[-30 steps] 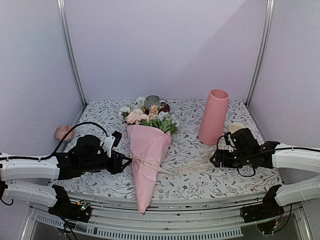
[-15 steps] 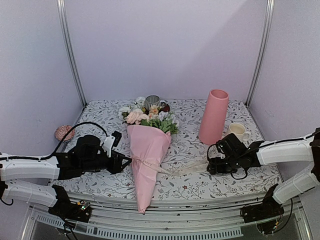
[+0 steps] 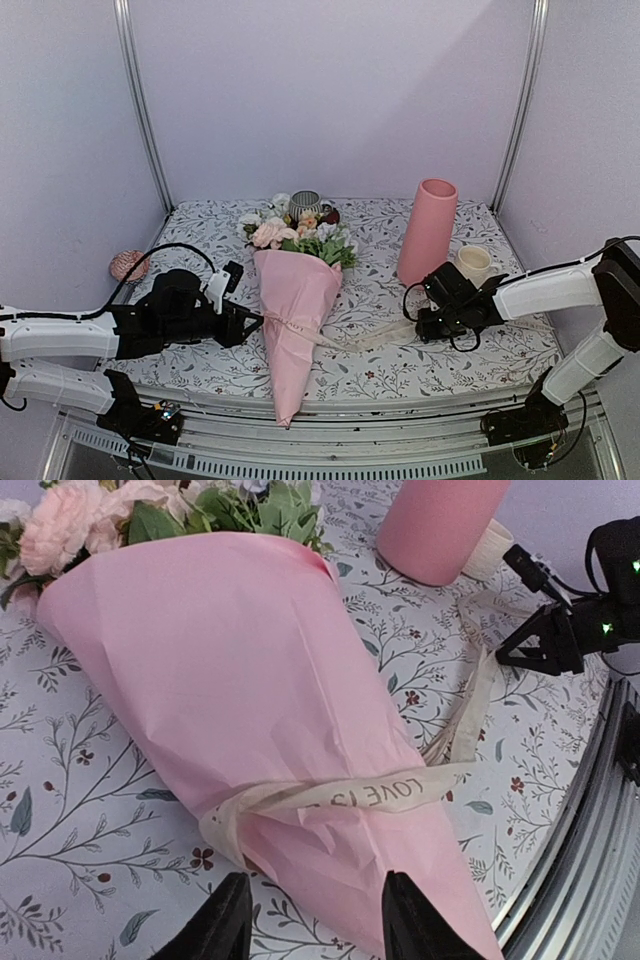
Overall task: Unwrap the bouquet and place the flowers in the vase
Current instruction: Pick up the untied ribbon from the center of the board.
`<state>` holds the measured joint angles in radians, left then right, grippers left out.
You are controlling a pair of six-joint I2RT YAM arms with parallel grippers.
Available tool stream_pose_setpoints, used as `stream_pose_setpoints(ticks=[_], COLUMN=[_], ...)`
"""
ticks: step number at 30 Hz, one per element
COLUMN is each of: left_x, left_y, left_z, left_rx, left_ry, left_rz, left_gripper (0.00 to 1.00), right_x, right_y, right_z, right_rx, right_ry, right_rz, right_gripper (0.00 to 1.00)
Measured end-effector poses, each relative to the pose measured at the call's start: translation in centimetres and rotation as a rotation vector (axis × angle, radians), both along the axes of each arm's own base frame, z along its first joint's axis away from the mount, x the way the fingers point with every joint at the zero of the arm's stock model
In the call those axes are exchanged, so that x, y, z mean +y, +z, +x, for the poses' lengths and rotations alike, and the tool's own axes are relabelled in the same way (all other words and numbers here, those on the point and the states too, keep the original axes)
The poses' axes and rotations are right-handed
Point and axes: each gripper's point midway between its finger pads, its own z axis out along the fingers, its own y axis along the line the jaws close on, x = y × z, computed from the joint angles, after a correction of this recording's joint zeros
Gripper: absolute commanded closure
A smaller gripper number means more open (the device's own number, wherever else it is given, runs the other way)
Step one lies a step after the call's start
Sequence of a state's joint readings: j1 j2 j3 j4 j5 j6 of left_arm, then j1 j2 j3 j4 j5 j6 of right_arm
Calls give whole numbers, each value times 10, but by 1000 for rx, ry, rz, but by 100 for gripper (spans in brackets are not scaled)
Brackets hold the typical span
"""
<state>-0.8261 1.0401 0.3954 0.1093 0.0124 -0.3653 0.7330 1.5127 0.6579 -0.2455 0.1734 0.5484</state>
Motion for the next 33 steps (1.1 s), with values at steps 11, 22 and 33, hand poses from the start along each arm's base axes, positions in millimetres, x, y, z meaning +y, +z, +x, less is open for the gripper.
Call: stream_pose_setpoints(ticks=[11,22,33], left_x=[-4,-16,-46], left_y=[11,24,51], left_z=[4,0,-12], left_rx=[-34,-67,-126], left_ry=[-10,-79,-214], left_rz=[-4,-55,-128], left_gripper=[47,32,2], right_x=[10,54,77], right_y=[29,155,177], right_z=[-3,-11,-22], right_rx=[-38,-325,-339], right_ry=[83,318,448], right_rz=[52,405,508], right_gripper=[97,97,97])
